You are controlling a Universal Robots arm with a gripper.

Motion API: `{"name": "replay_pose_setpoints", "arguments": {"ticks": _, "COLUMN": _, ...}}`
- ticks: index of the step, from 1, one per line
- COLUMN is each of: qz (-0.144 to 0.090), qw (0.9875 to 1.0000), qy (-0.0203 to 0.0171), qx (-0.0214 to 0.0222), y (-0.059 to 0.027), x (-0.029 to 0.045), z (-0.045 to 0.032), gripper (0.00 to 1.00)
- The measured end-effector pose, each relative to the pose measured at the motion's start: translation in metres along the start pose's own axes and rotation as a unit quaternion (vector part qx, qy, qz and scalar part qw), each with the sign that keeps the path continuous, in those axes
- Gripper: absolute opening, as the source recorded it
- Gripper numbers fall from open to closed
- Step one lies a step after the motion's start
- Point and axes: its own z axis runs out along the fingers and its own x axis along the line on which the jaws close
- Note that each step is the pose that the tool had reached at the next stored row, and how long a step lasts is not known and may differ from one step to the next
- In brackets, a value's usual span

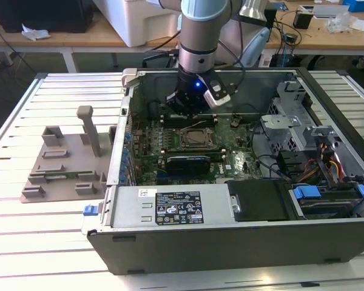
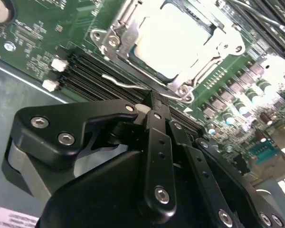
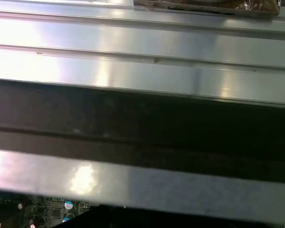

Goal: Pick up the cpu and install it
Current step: 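Install the first cpu locking lever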

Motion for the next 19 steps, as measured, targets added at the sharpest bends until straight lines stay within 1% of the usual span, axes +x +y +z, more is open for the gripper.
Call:
{"name": "replay_pose_setpoints", "arguments": {"ticks": 2, "qz": 0.000, "qw": 1.0000, "qy": 0.0003, "qx": 0.0000, "y": -0.0004, "x": -0.0037, "z": 0.0008, "gripper": 0.11}}
{"name": "replay_pose_setpoints", "arguments": {"ticks": 5, "qz": 0.000, "qw": 1.0000, "qy": 0.0010, "qx": -0.0001, "y": -0.0013, "x": -0.0120, "z": 0.0025, "gripper": 0.11}}
{"name": "replay_pose_setpoints", "arguments": {"ticks": 9, "qz": 0.000, "qw": 1.0000, "qy": 0.0015, "qx": -0.0001, "y": -0.0021, "x": -0.0188, "z": 0.0042, "gripper": 0.11}}
{"name": "replay_pose_setpoints", "arguments": {"ticks": 10, "qz": 0.000, "qw": 1.0000, "qy": 0.0018, "qx": -0.0001, "y": -0.0025, "x": -0.0215, "z": 0.0050, "gripper": 0.11}}
{"name": "replay_pose_setpoints", "arguments": {"ticks": 13, "qz": 0.000, "qw": 1.0000, "qy": 0.0018, "qx": -0.0001, "y": -0.0031, "x": -0.0242, "z": 0.0059, "gripper": 0.11}}
{"name": "replay_pose_setpoints", "arguments": {"ticks": 18, "qz": 0.000, "qw": 1.0000, "qy": 0.0021, "qx": -0.0001, "y": -0.0042, "x": -0.0260, "z": 0.0076, "gripper": 0.11}}
{"name": "replay_pose_setpoints", "arguments": {"ticks": 19, "qz": 0.000, "qw": 1.0000, "qy": 0.0019, "qx": 0.0003, "y": -0.0058, "x": -0.0260, "z": 0.0076, "gripper": 0.11}}
